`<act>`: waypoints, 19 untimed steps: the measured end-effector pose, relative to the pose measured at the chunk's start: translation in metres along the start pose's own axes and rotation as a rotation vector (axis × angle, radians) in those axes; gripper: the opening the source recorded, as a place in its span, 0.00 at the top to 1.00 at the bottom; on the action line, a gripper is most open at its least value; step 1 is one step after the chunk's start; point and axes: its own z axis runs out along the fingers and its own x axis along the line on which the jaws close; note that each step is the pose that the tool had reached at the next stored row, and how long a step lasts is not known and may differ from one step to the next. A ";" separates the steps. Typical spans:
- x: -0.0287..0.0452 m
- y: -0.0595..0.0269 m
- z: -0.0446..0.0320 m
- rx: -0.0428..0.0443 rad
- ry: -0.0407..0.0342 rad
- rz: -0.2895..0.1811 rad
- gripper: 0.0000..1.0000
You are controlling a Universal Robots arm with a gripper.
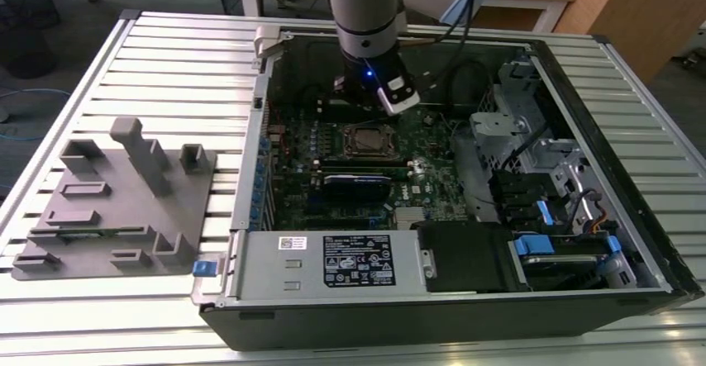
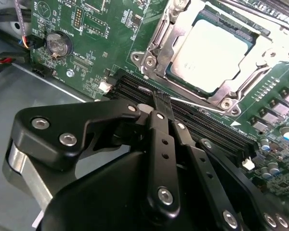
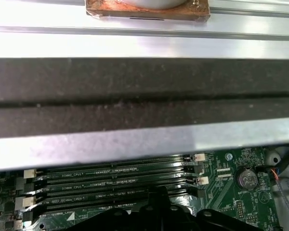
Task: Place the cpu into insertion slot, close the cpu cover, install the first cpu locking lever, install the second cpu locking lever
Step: 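Install the first cpu locking lever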
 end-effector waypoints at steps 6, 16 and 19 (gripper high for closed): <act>0.0027 -0.0006 0.0012 -0.0058 -0.0238 -0.002 0.89; 0.0087 -0.0012 0.0010 -0.0222 -0.0416 0.002 0.89; 0.0097 -0.0020 0.0021 -0.0226 -0.0455 0.001 0.89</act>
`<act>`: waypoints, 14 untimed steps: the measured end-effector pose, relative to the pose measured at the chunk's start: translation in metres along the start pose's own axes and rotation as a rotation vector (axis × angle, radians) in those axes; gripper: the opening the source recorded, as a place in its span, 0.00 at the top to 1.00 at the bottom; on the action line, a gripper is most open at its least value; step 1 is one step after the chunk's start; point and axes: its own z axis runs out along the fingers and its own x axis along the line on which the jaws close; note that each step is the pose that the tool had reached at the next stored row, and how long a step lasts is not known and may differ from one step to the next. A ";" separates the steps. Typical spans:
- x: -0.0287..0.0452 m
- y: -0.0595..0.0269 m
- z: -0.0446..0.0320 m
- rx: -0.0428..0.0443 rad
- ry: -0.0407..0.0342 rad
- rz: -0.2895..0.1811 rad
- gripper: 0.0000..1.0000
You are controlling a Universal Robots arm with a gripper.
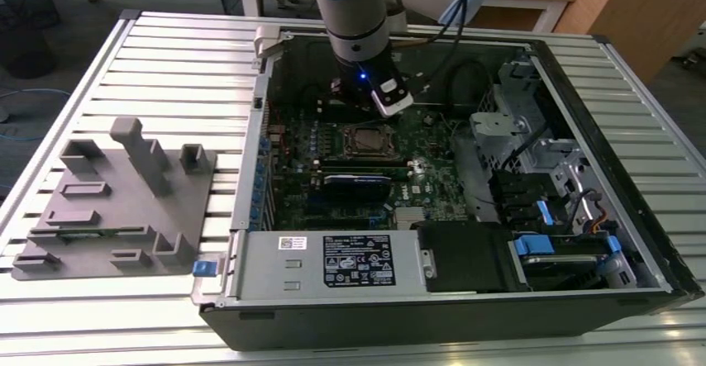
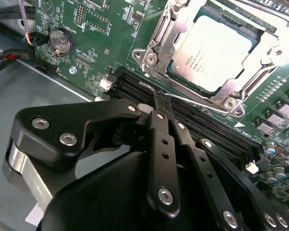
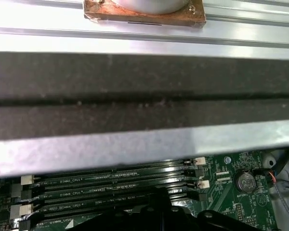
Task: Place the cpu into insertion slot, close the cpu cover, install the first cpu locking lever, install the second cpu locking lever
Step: 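Install the first cpu locking lever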
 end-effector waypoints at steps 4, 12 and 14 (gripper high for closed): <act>0.0008 -0.0018 0.0006 0.0000 -0.0024 0.000 0.89; 0.0018 -0.0057 0.0026 -0.0007 -0.0077 -0.002 0.89; 0.0021 -0.0065 0.0040 -0.0011 -0.0112 -0.003 0.89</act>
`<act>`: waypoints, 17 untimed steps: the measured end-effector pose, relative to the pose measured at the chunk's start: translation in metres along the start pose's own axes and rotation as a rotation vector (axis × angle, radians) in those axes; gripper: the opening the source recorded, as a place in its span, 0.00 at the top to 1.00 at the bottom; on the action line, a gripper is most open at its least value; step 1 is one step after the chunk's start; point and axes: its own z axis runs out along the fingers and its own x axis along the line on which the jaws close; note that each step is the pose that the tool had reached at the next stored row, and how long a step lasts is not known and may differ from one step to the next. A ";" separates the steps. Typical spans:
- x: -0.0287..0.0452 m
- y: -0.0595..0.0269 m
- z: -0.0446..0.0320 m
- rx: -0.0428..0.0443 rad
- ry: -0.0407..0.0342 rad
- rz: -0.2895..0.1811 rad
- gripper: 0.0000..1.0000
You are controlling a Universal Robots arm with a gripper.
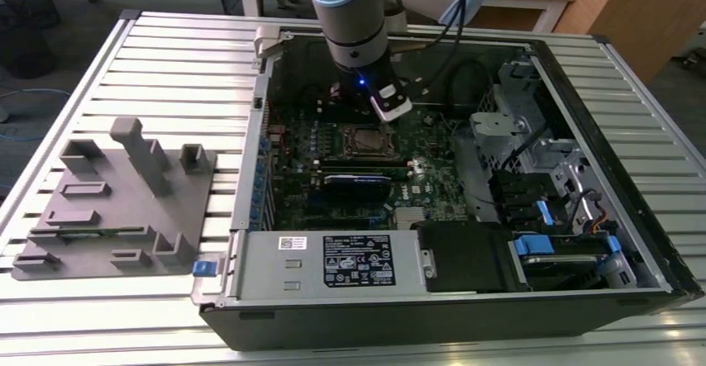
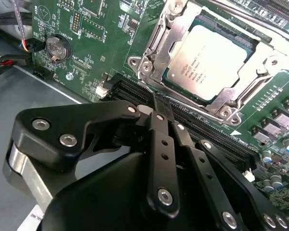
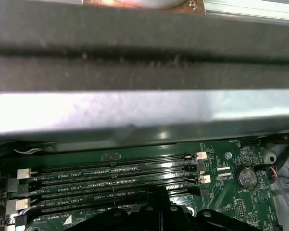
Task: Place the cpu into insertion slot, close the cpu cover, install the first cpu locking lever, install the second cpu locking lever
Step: 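Install the first cpu locking lever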
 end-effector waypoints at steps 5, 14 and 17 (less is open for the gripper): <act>0.0009 -0.0013 0.0030 -0.0006 -0.0076 -0.002 0.89; 0.0012 -0.0017 0.0046 -0.0133 -0.0126 0.000 0.89; 0.0011 -0.0023 0.0045 -0.0178 -0.0124 0.002 0.89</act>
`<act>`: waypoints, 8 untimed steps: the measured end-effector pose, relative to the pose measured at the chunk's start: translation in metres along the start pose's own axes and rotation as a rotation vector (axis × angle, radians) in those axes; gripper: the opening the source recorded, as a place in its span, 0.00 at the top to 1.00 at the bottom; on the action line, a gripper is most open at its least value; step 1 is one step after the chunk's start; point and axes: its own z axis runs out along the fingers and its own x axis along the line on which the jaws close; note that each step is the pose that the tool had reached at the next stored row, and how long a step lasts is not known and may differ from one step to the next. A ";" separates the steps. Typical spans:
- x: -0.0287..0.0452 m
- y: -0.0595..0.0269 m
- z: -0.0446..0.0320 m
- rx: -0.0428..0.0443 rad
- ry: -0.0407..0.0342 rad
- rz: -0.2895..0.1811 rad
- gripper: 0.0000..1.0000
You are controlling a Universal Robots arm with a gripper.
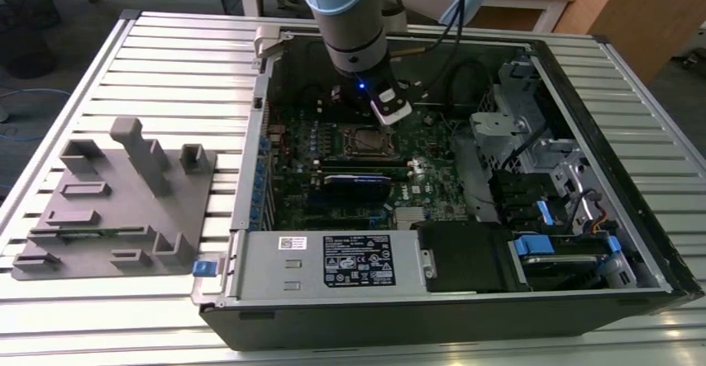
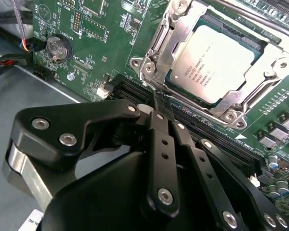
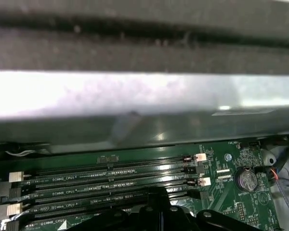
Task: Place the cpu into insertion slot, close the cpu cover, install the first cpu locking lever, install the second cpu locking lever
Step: 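Install the first cpu locking lever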
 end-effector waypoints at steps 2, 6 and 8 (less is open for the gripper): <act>-0.0001 -0.0004 -0.0001 -0.0002 0.0001 0.000 0.89; -0.0001 -0.0007 -0.0005 -0.0045 0.0005 0.002 0.89; -0.0004 -0.0005 -0.0014 -0.0087 0.0006 0.003 0.89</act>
